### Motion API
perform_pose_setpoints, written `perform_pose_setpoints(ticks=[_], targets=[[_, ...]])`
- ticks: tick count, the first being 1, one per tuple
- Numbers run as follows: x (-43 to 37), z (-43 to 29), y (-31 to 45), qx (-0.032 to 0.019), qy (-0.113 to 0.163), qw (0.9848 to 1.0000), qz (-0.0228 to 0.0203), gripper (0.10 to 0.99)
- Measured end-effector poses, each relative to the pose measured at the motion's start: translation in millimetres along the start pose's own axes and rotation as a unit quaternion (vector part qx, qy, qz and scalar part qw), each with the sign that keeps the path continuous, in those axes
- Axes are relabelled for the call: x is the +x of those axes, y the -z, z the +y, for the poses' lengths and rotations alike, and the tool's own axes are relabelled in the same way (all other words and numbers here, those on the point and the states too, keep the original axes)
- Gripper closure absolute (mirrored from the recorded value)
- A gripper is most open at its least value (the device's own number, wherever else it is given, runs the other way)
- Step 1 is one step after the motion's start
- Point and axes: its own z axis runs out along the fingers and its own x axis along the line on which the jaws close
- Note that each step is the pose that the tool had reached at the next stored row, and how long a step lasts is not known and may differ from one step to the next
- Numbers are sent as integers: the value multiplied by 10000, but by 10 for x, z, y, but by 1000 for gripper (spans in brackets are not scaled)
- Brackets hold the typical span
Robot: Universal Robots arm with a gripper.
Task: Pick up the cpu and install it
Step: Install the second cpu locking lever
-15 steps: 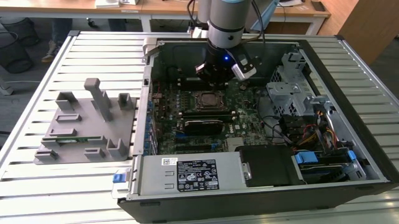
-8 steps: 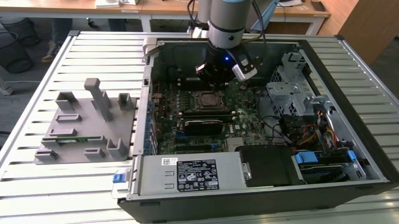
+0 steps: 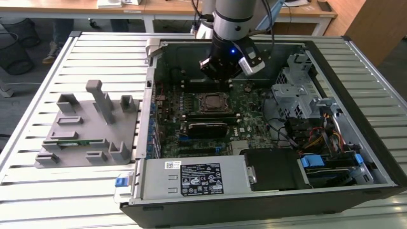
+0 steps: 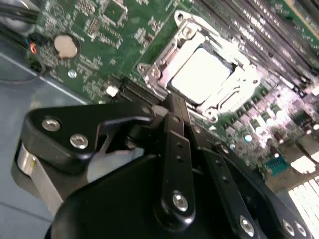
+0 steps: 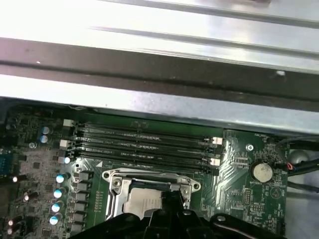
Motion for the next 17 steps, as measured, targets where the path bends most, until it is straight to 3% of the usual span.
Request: perform_pose_setpoints(ticks=[13, 17], targets=[[36, -336, 29, 0, -7, 10000, 7, 976], [32, -350, 31, -5, -15, 10000, 56, 976]])
